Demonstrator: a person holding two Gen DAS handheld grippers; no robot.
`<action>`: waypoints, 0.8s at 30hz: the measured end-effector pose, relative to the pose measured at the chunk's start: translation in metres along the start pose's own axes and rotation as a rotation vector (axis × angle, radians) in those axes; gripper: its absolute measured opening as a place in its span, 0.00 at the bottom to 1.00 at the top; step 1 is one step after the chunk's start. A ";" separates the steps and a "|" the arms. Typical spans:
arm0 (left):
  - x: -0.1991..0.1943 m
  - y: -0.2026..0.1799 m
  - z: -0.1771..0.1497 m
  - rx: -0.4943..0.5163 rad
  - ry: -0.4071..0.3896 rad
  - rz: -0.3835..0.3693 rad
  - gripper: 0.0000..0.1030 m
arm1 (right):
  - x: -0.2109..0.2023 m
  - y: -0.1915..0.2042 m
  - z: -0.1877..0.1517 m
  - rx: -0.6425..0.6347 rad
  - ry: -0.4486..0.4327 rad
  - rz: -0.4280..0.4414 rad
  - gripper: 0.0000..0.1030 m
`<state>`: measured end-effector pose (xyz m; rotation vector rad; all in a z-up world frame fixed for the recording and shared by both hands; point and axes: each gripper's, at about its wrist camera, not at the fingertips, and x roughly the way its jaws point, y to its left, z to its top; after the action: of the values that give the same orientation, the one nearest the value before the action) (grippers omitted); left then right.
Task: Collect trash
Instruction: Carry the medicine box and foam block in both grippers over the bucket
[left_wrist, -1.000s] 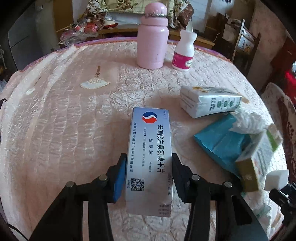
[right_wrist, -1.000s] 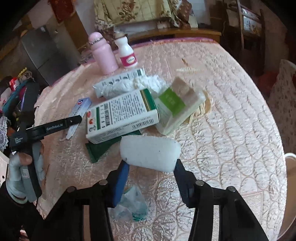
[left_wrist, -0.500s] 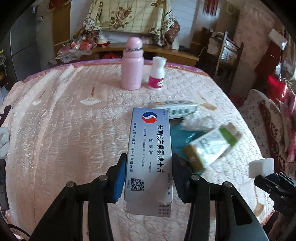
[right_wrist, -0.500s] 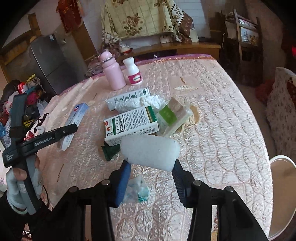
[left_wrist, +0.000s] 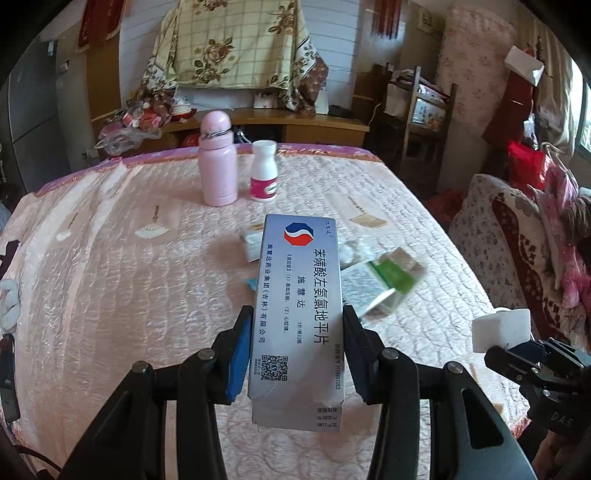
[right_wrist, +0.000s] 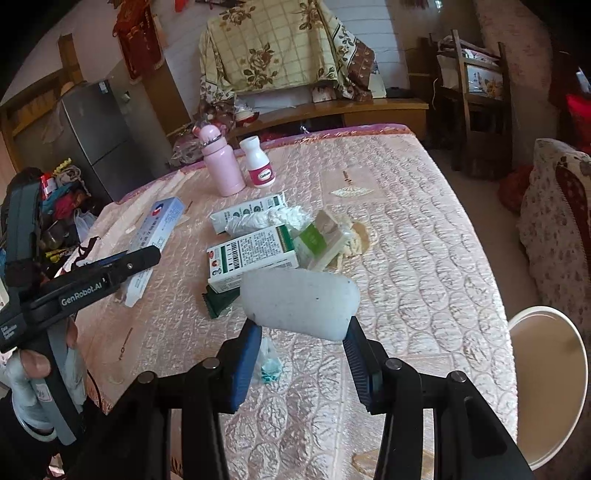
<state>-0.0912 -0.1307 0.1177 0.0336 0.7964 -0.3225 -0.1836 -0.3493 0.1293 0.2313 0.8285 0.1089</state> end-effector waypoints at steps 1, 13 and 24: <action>-0.001 -0.004 0.000 0.005 -0.004 -0.003 0.46 | -0.002 -0.001 0.000 0.000 -0.003 -0.004 0.47; -0.006 -0.056 0.000 0.062 -0.019 -0.049 0.46 | -0.030 -0.029 -0.006 0.028 -0.040 -0.045 0.47; -0.003 -0.114 -0.002 0.122 -0.011 -0.109 0.46 | -0.052 -0.067 -0.015 0.080 -0.059 -0.101 0.47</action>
<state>-0.1283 -0.2377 0.1281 0.1032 0.7683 -0.4740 -0.2290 -0.4220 0.1405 0.2658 0.7853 -0.0256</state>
